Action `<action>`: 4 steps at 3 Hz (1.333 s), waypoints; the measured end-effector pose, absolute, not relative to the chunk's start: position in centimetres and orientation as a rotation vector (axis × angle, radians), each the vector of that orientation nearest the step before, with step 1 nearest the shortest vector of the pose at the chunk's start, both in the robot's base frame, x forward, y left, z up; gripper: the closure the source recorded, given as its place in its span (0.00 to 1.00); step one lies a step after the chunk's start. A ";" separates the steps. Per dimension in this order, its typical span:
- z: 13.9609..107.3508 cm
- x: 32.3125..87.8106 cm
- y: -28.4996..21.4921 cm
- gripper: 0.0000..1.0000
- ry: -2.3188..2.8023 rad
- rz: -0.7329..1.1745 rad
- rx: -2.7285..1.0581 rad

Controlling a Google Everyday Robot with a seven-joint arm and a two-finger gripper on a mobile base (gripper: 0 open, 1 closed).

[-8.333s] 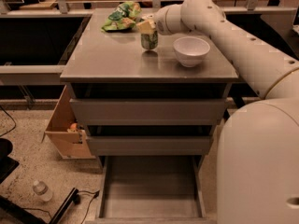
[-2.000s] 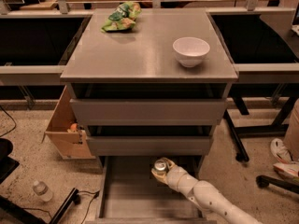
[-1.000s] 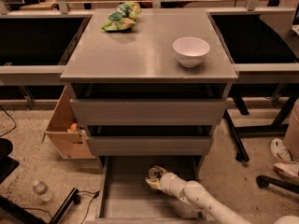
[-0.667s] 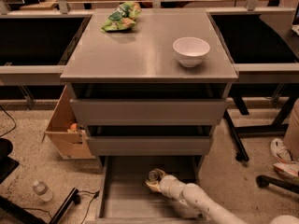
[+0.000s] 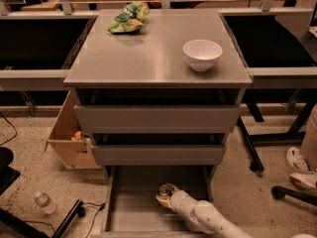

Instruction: Place green can into bottom drawer

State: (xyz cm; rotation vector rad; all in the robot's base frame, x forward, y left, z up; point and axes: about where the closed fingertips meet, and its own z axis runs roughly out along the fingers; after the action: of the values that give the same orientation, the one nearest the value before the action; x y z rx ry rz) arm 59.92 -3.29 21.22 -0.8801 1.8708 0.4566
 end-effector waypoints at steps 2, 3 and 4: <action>21.2 59.9 -3.3 0.58 1.871 0.457 -0.880; 21.2 59.9 -3.3 0.34 1.871 0.457 -0.880; 21.2 59.9 -3.3 0.04 1.871 0.457 -0.880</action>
Offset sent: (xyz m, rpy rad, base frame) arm 0.0000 0.0000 0.0000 0.0000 0.0000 -0.0001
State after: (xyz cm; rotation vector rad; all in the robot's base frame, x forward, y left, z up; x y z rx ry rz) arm 59.92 -3.28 21.22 -0.8800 1.8708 0.4568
